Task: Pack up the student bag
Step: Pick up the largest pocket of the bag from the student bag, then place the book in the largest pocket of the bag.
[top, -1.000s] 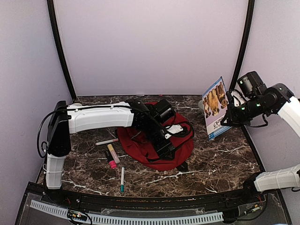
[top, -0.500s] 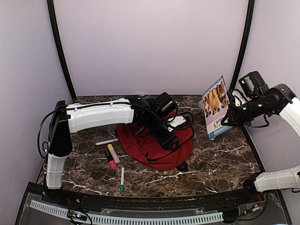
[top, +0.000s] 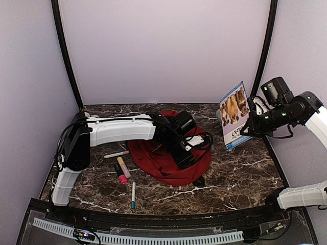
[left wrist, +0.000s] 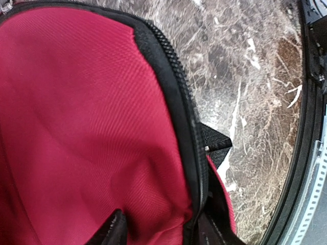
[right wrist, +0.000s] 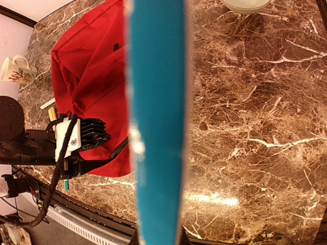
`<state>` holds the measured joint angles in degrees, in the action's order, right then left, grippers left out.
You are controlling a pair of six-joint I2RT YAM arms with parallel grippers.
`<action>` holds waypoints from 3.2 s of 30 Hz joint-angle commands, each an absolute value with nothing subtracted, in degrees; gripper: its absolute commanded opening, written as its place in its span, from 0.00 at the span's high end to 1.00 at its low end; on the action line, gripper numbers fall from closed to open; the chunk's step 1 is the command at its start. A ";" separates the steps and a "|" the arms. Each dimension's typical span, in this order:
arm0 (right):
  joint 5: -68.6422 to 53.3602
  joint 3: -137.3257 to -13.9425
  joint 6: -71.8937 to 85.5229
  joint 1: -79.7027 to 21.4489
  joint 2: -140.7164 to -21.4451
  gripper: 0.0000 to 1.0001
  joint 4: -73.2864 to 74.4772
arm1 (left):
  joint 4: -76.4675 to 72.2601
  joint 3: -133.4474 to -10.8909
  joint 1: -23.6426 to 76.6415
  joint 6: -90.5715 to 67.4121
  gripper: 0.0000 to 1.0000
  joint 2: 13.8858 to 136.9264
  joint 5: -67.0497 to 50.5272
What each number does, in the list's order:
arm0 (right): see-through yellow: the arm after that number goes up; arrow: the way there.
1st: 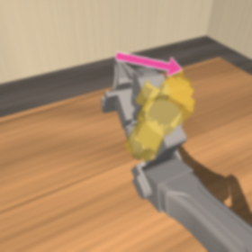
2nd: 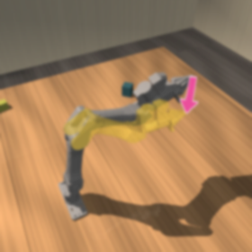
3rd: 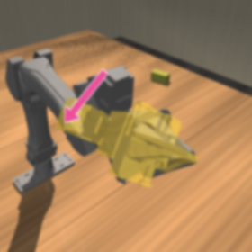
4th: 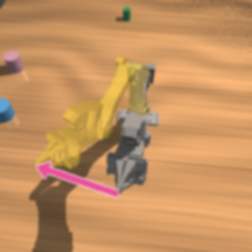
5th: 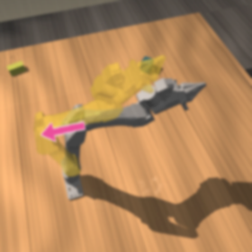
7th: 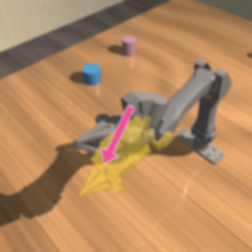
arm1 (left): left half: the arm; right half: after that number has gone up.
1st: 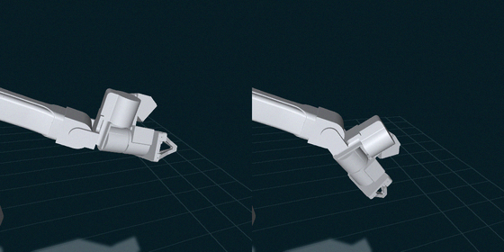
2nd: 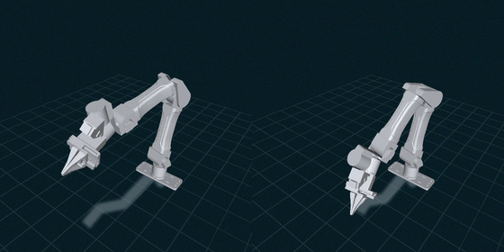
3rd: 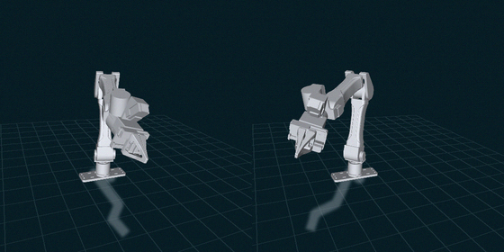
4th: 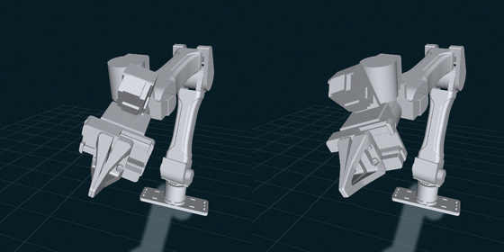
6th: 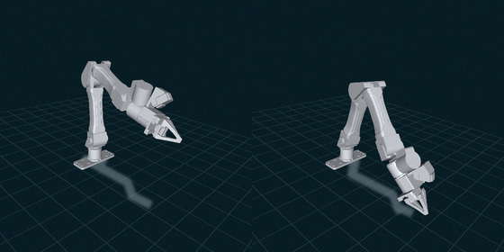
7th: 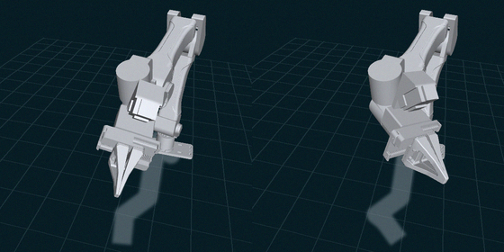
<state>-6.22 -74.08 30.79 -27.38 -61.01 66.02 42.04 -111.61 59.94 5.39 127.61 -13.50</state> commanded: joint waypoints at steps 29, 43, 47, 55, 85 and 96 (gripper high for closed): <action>-9.97 -75.94 32.87 -27.51 -58.62 1.00 60.81 | 42.16 -116.36 54.08 -7.95 1.00 116.55 1.40; -34.65 -68.54 47.02 -24.86 -56.27 1.00 44.68 | 42.53 -121.07 50.73 -11.74 1.00 116.28 -0.48; -49.75 -63.10 61.47 -21.20 -54.62 1.00 37.34 | 43.01 -121.92 50.10 -12.87 1.00 116.24 -1.98; -59.51 -51.00 82.64 -20.79 -45.20 1.00 20.55 | 43.56 -120.70 50.10 -14.29 1.00 116.28 -1.47; -56.78 -33.53 80.63 -30.07 -47.74 1.00 14.03 | 40.81 -120.64 49.86 -18.19 1.00 115.54 -7.93; -59.67 -33.16 75.87 -30.45 -56.72 1.00 8.44 | 39.92 -119.41 49.87 -18.76 1.00 114.11 -11.08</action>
